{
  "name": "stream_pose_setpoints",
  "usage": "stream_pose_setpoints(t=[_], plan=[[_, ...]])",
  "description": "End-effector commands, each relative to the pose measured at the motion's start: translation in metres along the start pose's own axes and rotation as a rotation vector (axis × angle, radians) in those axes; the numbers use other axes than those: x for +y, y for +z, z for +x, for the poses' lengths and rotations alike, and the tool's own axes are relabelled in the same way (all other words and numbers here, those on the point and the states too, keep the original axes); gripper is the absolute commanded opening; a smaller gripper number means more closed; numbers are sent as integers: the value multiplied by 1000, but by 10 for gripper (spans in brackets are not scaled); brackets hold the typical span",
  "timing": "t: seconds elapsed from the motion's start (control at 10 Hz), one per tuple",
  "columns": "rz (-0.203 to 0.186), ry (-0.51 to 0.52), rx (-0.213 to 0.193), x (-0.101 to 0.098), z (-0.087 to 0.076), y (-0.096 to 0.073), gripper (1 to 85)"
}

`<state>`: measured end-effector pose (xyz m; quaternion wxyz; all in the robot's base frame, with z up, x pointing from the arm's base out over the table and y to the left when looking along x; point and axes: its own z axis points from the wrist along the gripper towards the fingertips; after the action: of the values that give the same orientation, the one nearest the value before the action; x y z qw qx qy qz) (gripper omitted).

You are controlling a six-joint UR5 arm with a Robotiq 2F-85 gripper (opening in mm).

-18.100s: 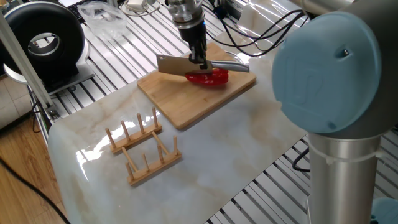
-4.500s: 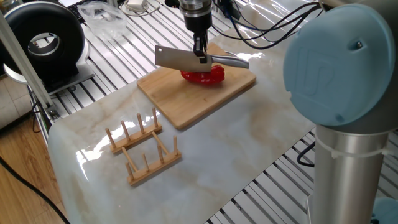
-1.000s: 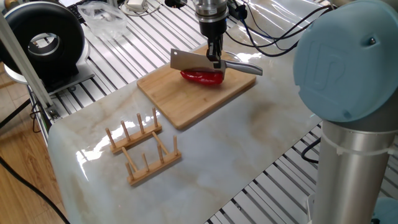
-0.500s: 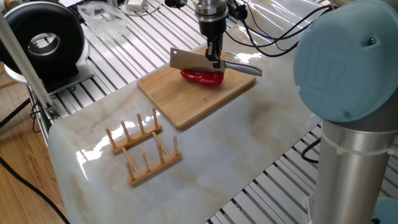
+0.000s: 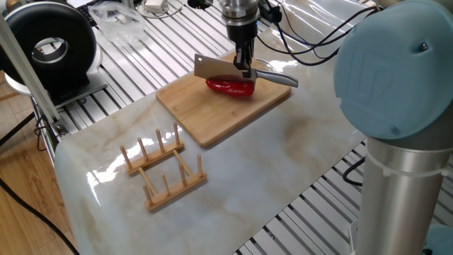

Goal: Chop the chili peppers

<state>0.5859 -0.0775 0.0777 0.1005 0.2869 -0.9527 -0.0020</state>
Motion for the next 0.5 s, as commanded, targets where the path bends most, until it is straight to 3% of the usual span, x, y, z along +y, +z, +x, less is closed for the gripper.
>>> stream_pose_setpoints(t=[0.0, 0.4], plan=[[-11, -3, -4, 3, -3, 3, 13], [-4, 18, 10, 3, -2, 10, 13]])
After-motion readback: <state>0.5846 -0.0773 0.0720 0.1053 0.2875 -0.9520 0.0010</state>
